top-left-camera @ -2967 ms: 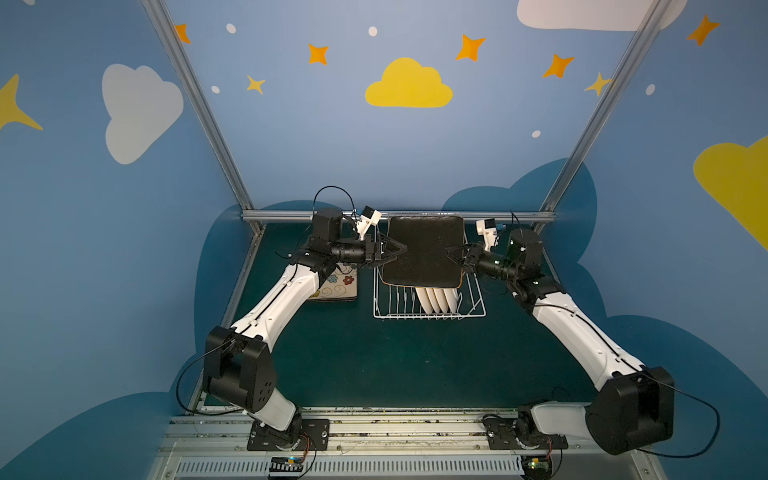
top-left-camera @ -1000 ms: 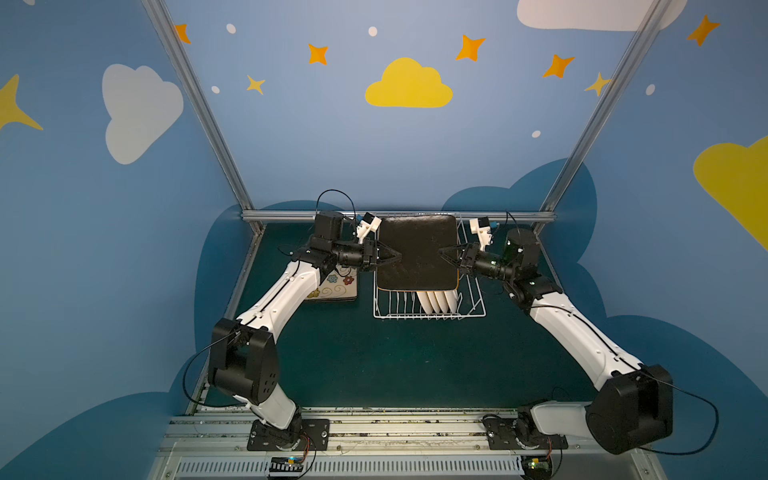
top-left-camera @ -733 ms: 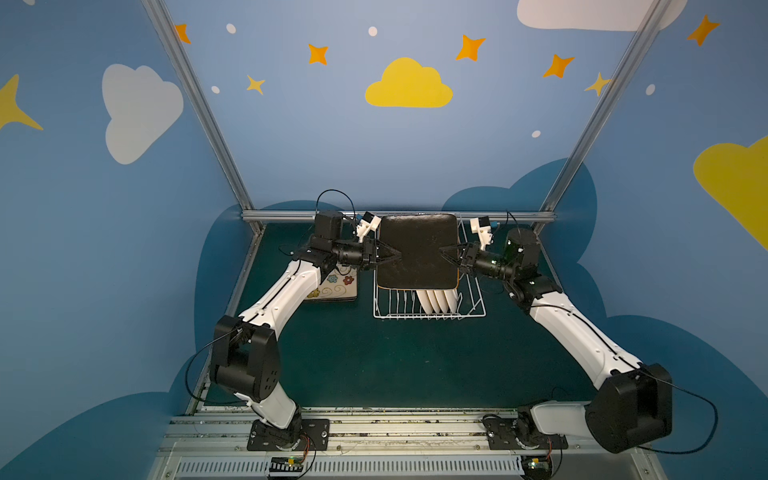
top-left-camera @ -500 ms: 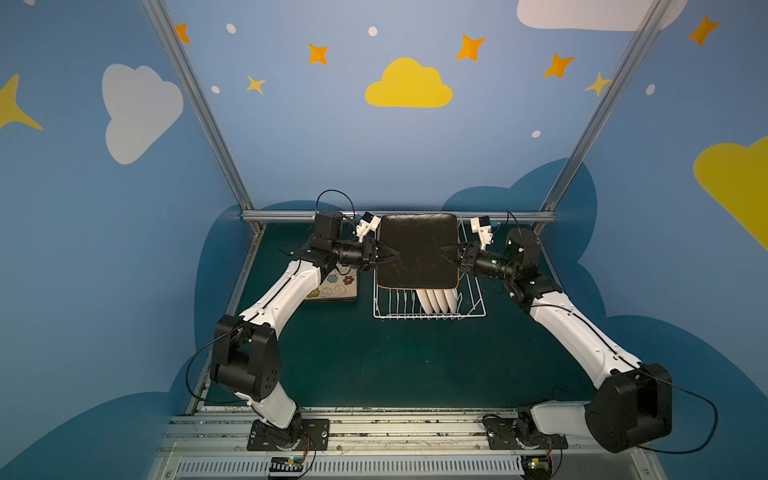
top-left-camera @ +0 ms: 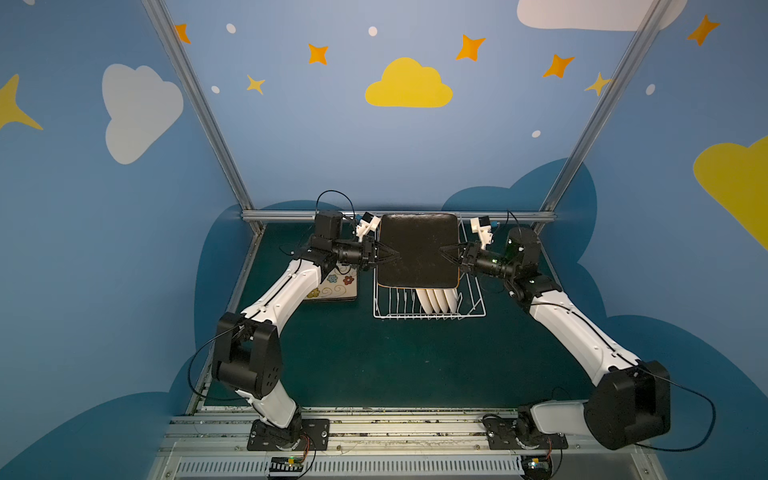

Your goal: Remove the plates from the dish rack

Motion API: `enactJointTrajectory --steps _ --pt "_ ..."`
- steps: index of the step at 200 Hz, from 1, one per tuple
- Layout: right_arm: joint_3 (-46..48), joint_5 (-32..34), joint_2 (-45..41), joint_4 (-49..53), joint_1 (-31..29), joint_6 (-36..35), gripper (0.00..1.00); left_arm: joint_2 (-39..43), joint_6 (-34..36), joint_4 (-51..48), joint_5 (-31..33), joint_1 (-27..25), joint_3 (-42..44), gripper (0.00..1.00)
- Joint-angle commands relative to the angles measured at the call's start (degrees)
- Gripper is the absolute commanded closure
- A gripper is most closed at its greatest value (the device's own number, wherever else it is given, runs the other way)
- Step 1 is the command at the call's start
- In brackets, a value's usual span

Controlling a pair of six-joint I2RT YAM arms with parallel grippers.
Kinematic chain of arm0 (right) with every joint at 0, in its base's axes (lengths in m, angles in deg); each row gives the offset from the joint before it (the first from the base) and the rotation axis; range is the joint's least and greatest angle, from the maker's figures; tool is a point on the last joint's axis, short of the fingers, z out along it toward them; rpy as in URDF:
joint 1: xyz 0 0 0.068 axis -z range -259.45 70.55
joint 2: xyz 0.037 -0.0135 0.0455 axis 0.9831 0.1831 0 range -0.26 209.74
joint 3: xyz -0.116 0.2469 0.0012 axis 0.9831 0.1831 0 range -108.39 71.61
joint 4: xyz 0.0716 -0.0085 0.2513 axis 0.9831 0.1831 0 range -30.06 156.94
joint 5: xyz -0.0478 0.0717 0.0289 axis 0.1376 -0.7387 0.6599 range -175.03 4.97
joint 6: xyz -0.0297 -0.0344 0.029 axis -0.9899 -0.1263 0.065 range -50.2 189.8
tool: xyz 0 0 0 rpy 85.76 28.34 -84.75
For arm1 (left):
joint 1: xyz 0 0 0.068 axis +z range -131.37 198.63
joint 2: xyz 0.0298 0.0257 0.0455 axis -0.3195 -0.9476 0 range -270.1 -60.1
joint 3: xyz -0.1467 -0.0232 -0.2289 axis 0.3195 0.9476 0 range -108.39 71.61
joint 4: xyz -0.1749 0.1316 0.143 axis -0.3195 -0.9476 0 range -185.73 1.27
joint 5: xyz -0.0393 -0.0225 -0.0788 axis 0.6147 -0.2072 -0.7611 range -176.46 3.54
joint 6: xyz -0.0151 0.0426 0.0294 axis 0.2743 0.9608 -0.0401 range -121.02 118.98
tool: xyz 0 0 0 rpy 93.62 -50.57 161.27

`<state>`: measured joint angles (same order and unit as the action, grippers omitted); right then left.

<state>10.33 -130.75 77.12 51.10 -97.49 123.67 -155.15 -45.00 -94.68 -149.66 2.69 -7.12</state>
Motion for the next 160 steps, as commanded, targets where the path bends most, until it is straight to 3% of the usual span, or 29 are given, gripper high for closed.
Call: enactJointTrajectory --steps 1,33,97,160 --pt "-1.92 -3.31 -0.04 -3.50 -1.56 -1.91 1.00 0.01 0.26 3.76 -2.52 -1.68 -2.03 0.97" --pt "-1.81 -3.11 -0.08 -2.42 -1.56 -2.01 1.00 -0.10 0.04 3.72 -1.98 -1.47 -2.12 0.97" --pt "-2.17 -0.18 -0.82 2.02 -1.25 -2.01 0.72 0.39 -2.34 7.37 0.07 -1.05 -1.77 0.97" --pt "-3.78 -1.22 0.55 5.02 -0.68 0.27 0.64 1.13 -4.30 9.78 2.15 -0.62 -0.33 0.97"
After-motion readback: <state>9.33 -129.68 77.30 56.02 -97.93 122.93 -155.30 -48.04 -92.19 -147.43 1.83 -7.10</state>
